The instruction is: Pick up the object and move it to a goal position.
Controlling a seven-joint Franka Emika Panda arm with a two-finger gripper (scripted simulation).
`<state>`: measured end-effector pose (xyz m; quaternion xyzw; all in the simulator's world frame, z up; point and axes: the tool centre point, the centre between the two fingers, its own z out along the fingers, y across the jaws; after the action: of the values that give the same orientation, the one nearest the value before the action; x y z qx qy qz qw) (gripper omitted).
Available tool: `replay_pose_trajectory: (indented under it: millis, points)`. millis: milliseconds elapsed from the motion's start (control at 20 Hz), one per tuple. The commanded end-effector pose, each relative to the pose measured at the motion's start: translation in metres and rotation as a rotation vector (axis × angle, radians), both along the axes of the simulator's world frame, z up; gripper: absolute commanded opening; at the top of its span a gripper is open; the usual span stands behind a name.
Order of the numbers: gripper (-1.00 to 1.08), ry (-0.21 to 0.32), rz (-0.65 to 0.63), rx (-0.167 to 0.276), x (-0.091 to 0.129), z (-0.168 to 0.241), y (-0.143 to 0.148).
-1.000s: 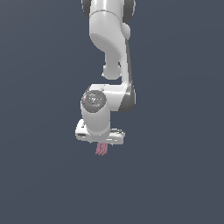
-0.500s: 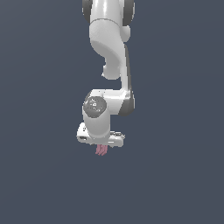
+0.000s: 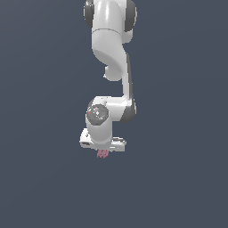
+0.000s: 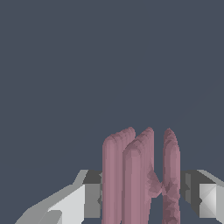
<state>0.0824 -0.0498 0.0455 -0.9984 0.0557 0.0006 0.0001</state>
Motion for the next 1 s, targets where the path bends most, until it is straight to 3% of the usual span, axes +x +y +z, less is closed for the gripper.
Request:
replay_pose_trajectory:
  millis: [0, 950]
  points:
    - [-1.00, -0.001, 0.000, 0.000, 0.001, 0.000, 0.000]
    - [-1.00, -0.001, 0.000, 0.000, -0.009, 0.020, -0.003]
